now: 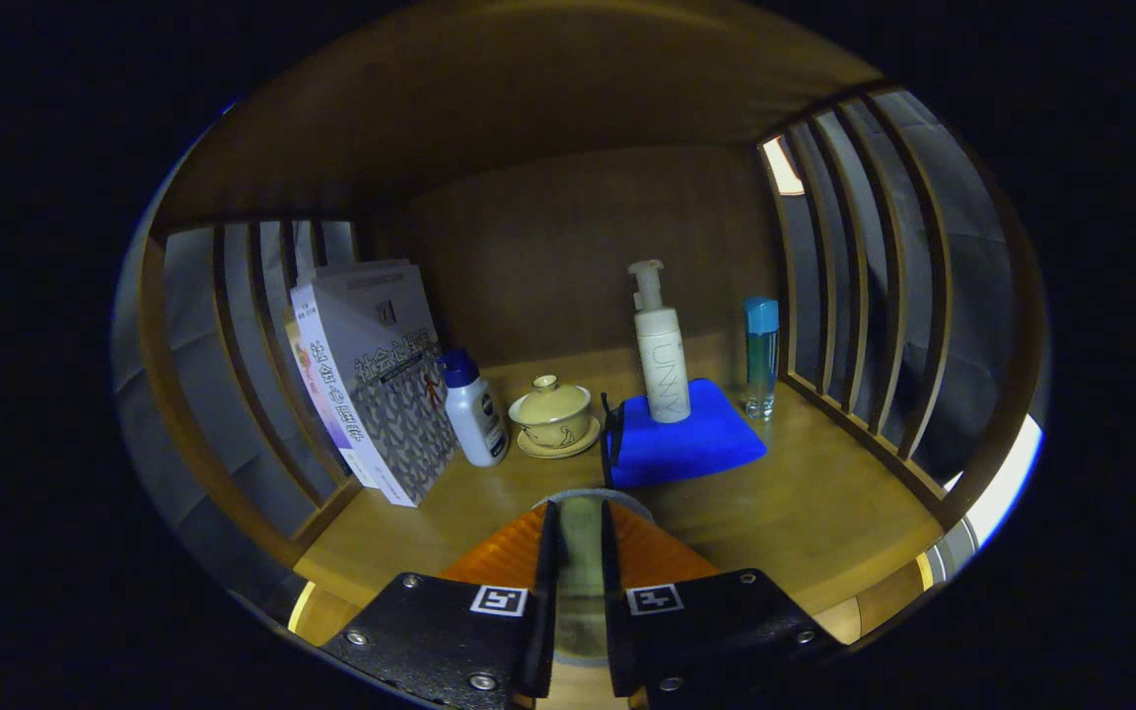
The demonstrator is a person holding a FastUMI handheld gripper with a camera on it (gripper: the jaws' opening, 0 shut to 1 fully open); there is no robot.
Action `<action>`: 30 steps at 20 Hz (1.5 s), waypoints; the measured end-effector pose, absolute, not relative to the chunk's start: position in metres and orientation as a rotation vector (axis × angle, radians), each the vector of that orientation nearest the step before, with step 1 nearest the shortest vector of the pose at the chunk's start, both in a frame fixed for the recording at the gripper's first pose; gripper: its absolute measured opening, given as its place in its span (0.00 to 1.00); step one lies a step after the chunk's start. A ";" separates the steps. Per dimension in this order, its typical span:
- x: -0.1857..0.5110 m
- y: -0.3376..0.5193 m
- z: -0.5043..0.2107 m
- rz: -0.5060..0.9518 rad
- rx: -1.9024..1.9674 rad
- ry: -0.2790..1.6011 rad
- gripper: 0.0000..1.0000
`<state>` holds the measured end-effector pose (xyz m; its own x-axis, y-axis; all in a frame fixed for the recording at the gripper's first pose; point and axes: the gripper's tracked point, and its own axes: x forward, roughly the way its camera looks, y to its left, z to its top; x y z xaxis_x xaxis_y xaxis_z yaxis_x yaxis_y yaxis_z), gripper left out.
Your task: Pull open the drawer, take out the items inside it, and place them on the countertop above the cabinet.
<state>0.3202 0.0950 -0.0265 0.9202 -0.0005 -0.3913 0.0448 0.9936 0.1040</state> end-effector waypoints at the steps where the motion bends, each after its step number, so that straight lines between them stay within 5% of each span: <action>1: 0.325 0.094 -0.029 -0.035 0.106 0.406 0.23; 18: 0.355 0.107 -0.059 0.000 0.070 0.466 0.32; 23: 0.344 0.104 -0.040 -0.006 0.036 0.409 0.96; 30: 0.266 0.108 0.034 0.028 -0.022 0.154 0.96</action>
<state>0.2662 0.1077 0.0335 0.9878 0.0266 -0.1535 -0.0300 0.9994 -0.0198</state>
